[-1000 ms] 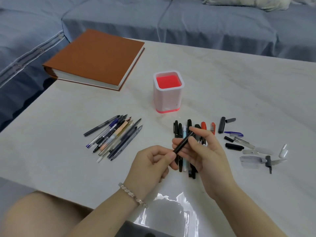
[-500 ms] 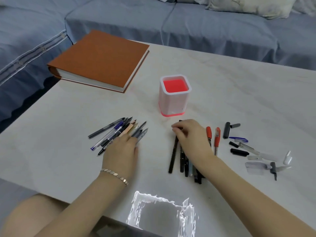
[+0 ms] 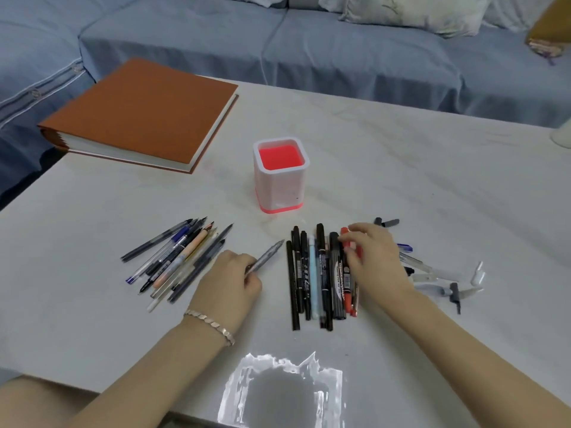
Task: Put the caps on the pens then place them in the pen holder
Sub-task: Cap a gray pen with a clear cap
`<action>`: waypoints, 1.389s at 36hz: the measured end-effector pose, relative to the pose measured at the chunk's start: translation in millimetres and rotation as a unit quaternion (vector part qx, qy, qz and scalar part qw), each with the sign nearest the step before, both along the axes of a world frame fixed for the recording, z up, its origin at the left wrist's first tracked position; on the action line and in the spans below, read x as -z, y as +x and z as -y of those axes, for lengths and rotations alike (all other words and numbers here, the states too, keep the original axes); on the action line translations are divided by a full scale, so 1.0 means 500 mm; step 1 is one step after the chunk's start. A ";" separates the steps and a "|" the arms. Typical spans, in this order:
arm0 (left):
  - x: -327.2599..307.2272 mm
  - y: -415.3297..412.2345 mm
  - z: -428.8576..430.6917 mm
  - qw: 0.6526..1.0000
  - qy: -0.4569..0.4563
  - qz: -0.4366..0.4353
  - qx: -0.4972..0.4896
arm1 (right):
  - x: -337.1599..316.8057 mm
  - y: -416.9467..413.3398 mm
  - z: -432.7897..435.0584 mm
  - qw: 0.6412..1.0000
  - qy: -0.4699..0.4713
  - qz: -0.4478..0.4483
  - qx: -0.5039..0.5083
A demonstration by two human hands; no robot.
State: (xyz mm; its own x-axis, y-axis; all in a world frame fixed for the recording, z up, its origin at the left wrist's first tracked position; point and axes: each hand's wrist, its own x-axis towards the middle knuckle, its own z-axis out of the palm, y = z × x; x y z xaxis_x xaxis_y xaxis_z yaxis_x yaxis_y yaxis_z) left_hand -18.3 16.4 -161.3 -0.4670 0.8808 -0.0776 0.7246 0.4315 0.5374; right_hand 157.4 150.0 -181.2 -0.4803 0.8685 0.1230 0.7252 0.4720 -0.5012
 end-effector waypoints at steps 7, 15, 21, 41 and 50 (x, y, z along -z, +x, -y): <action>-0.022 0.036 -0.021 0.998 0.052 0.020 0.031 | -0.021 0.067 -0.125 0.989 -0.008 0.132 0.061; -0.046 0.058 -0.019 0.985 0.096 0.140 0.025 | 0.005 0.074 -0.148 0.980 -0.010 0.185 0.074; -0.063 0.076 -0.011 0.975 0.110 0.192 0.028 | -0.044 0.088 -0.070 0.992 -0.087 -0.043 0.076; -0.095 0.118 0.022 0.973 0.116 0.137 0.143 | -0.164 0.105 0.114 0.887 -0.276 -0.371 -0.006; -0.094 0.129 0.023 0.965 0.121 0.158 0.173 | -0.148 0.114 0.121 0.919 -0.272 -0.280 -0.054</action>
State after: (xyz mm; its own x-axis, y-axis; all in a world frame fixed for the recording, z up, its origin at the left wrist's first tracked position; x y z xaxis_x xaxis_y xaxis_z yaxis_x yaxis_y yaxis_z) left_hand 46.3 4.9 -114.3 -0.1282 0.9899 0.0604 0.5865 0.0266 0.8095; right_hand 214.3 89.6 -107.3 -0.5607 0.8258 -0.0615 0.2452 0.0946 -0.9649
